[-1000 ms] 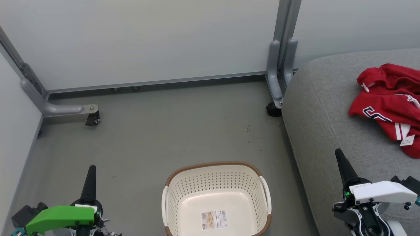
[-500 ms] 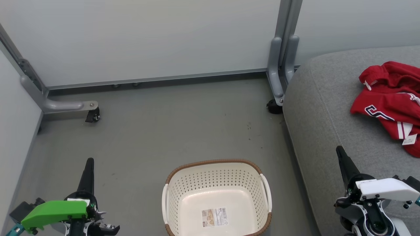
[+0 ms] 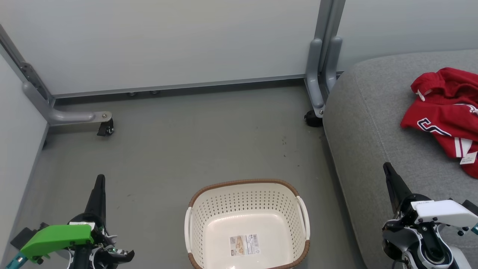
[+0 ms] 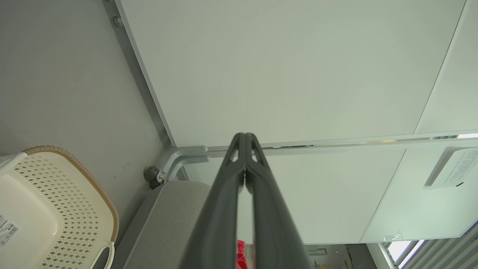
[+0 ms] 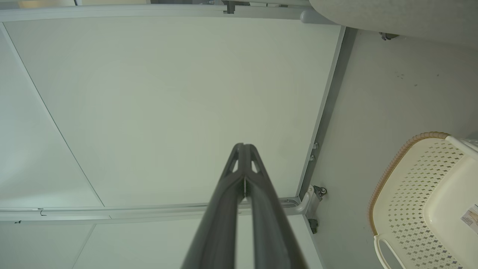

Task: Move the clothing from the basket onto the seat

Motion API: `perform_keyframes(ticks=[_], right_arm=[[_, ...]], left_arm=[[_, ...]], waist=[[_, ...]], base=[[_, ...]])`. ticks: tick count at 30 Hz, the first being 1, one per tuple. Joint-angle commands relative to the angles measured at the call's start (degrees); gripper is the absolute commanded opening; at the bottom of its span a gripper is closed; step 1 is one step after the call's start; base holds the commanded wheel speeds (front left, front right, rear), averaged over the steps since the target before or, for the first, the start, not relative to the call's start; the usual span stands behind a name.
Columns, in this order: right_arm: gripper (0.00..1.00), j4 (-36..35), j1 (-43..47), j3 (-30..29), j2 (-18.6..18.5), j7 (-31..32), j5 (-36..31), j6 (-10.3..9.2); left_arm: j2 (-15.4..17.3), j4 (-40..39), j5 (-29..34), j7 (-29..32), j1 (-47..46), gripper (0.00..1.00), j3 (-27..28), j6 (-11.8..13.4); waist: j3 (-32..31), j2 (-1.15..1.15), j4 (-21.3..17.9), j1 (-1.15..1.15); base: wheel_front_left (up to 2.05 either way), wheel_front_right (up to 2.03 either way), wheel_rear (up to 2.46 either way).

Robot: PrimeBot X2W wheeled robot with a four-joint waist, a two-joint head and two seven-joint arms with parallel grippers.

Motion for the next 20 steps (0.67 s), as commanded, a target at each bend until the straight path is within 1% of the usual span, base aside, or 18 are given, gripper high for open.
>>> perform_keyframes(ticks=[1,6,20], right_arm=[[0.0,0.2,-1.1,-0.2,-0.1,0.4,1.2,0.02],[0.0,0.5,-1.3,-0.5,0.0,0.9,2.9,0.02],[0.0,0.5,-1.2,-0.8,0.3,1.2,2.3,0.02]], left_arm=[[0.2,0.2,-1.2,0.4,-1.0,0.0,0.4,-0.5],[0.2,0.3,-2.9,0.8,-1.5,0.0,0.6,-0.5],[0.2,0.3,-2.7,0.8,-1.3,0.0,0.5,-0.5]], waist=[[0.1,0.0,0.0,0.0],[0.3,0.0,0.1,0.0],[0.3,0.0,0.1,0.0]], base=[[0.0,0.0,0.0],[0.0,0.0,0.0],[0.0,0.0,0.0]])
